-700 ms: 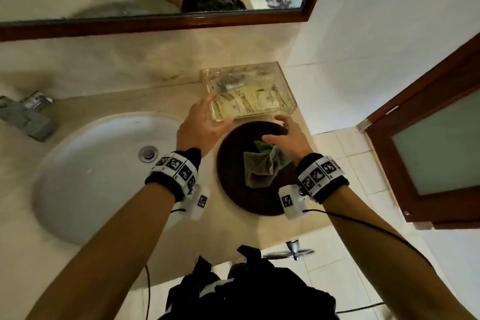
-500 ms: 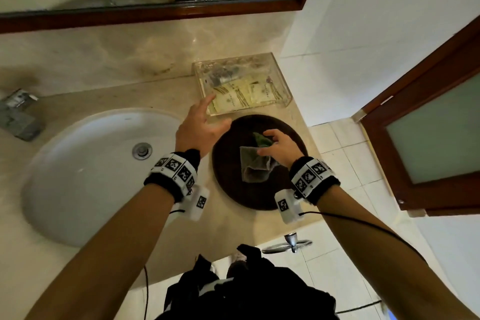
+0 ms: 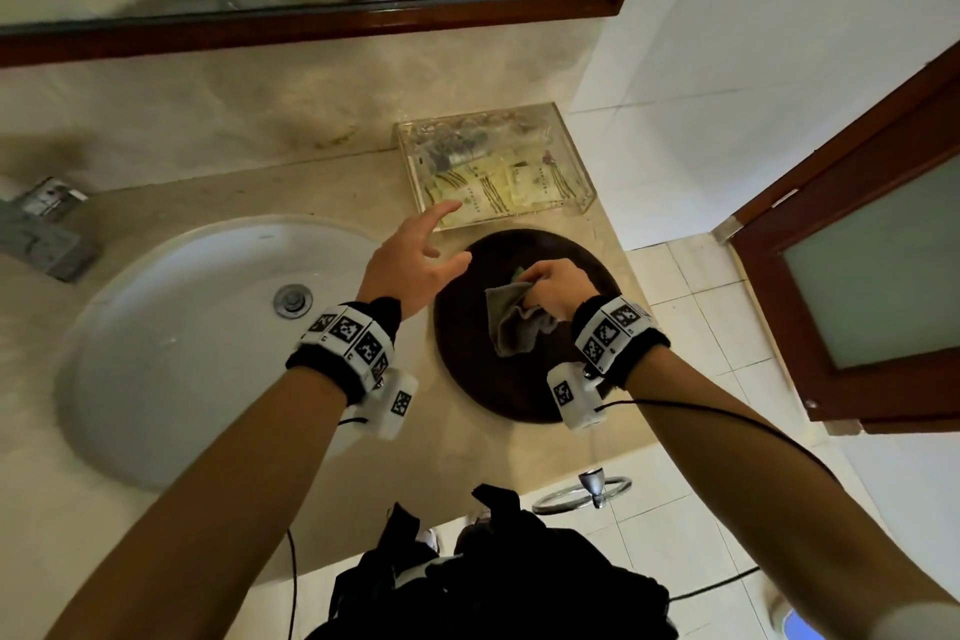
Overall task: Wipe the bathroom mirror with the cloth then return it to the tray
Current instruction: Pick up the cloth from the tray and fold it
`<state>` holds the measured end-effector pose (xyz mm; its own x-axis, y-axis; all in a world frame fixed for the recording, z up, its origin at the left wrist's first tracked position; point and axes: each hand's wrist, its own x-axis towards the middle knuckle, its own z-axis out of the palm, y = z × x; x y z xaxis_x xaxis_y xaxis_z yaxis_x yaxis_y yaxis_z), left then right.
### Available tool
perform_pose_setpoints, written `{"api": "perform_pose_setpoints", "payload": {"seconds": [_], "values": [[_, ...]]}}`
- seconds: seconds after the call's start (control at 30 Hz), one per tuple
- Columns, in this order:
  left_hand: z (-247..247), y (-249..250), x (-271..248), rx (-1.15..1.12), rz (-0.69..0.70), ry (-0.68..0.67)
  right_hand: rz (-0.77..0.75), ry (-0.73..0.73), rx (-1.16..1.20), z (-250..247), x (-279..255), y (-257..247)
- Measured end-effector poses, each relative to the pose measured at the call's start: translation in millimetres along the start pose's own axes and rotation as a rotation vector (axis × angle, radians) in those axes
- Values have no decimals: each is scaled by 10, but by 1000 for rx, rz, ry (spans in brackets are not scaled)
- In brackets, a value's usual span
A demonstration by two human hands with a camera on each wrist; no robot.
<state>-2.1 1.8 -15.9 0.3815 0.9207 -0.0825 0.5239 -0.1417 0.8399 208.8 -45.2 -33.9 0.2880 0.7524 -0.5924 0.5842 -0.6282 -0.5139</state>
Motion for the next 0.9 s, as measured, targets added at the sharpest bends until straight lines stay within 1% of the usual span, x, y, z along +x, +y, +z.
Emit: {"api": "perform_pose_setpoints", "payload": {"seconds": [0.1,0.2,0.27,0.33,0.43,0.53,0.67,0.73,0.9], "values": [[-66,37,38,-30,3,-34,-46,-9,184,-56,-19,-210],[-124,81,100,-60,-8,-5,-78,-26,446,-159,-78,-456],[-177,128,126,-66,-11,1,-87,-69,614,-226,-122,-612],[-224,173,146,-82,-5,-7,-102,-124,728,-293,-150,-734],[-325,248,156,-126,29,4,-150,-209,797,-385,-205,-903],[-429,326,154,-156,26,20,-199,-271,842,-439,-278,-1046],[-528,407,159,-177,39,96,-272,-259,848,-449,-350,-1204],[-586,443,168,-185,22,145,-306,-259,843,-458,-401,-1282],[-797,576,150,-225,47,206,-349,-240,819,-468,-514,-1450]]}}
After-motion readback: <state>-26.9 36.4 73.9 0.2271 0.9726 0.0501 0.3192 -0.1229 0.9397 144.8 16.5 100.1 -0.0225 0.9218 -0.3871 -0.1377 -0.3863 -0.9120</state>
